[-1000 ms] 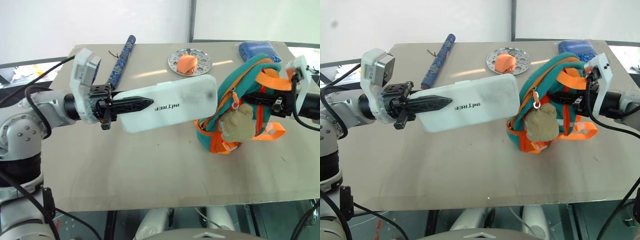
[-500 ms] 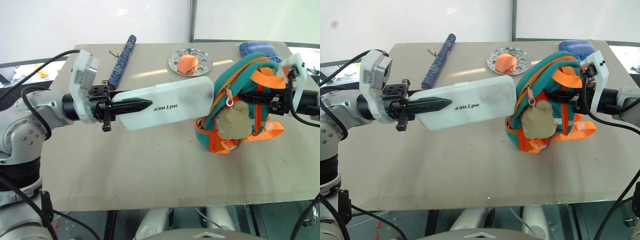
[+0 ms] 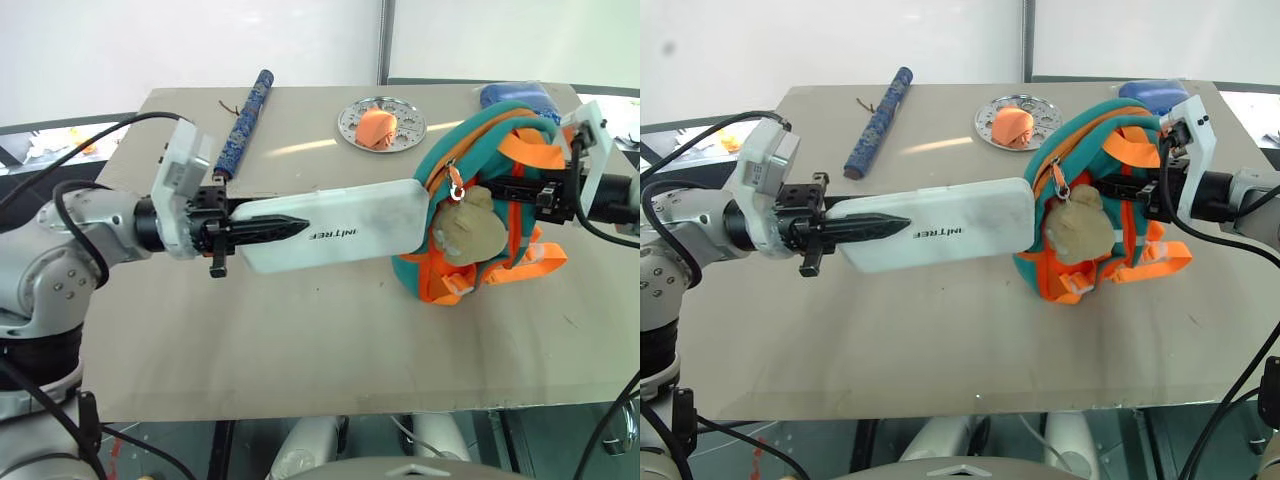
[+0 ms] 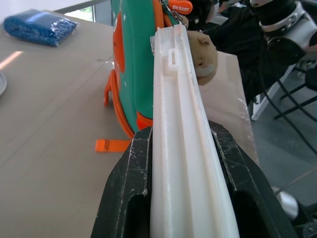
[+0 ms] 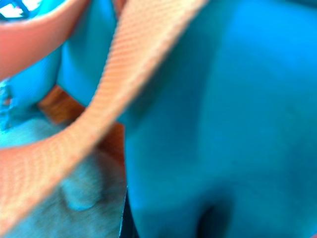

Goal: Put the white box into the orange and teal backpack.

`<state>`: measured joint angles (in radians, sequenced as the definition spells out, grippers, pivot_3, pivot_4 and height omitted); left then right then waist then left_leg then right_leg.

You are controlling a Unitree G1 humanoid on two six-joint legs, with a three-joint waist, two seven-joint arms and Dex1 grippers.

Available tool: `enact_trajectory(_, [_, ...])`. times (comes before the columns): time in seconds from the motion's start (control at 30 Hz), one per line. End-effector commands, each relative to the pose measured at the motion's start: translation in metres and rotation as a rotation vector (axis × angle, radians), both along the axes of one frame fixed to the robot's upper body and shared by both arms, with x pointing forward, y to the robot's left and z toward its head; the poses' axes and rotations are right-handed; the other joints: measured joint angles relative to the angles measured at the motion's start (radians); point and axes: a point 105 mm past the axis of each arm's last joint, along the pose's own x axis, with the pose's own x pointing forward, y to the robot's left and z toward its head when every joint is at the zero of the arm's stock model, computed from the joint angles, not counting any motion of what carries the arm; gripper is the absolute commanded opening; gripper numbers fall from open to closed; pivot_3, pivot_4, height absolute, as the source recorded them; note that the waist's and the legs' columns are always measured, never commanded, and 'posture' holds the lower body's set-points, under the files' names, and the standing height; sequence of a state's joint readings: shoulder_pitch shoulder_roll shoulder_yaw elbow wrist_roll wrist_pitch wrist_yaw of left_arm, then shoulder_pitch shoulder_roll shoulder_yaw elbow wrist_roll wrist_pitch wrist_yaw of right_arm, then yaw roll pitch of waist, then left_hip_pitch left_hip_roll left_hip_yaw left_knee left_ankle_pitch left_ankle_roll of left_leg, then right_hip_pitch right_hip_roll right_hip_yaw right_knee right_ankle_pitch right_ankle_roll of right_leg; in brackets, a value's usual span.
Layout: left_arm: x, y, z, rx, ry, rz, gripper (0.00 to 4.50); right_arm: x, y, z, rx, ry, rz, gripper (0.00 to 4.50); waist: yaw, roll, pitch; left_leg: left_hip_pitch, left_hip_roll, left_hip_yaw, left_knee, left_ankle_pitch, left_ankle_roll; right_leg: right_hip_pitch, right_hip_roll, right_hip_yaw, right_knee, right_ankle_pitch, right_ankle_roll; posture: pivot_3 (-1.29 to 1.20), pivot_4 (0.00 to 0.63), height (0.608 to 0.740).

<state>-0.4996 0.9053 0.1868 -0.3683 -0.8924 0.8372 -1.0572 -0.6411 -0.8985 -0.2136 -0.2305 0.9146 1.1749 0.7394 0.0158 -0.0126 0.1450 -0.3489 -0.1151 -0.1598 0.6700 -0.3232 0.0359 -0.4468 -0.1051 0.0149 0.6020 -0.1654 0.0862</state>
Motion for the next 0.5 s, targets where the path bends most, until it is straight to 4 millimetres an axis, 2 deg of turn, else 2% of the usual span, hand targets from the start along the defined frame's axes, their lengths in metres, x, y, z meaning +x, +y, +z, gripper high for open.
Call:
enact_trajectory(0.03, [0.009,-0.012,0.003,0.012,-0.077,0.047,0.73,-0.024,0.018,0.011,0.004,-0.056,0.143,0.04,0.001,0.0,0.0,0.0,0.0,0.0,0.0,0.0,0.0,0.0,0.0,0.0,0.0,0.0,0.0,0.0,0.15,0.731])
enact_trajectory(0.13, [0.011,-0.013,0.003,-0.011,-0.061,0.055,0.73,-0.033,0.021,0.008,-0.01,-0.053,0.184,0.04,-0.002,0.0,0.0,0.0,0.0,0.0,0.001,0.0,0.0,0.0,0.0,0.0,0.0,0.0,0.0,0.0,0.15,0.731])
enact_trajectory(0.33, [0.023,-0.002,-0.001,-0.017,-0.03,0.106,0.73,-0.048,0.017,0.005,-0.03,-0.066,0.241,0.04,-0.002,0.0,0.0,0.0,0.0,0.0,0.0,0.0,0.0,0.0,0.0,0.0,0.0,0.0,0.0,0.0,0.15,0.731])
enact_trajectory(0.5, [0.033,-0.013,-0.003,-0.027,-0.053,0.101,0.73,-0.065,0.024,0.01,-0.002,-0.084,0.332,0.04,0.0,0.0,0.0,0.0,0.0,0.0,0.001,0.0,0.0,0.0,0.0,-0.001,0.001,0.0,0.0,0.0,0.15,0.731])
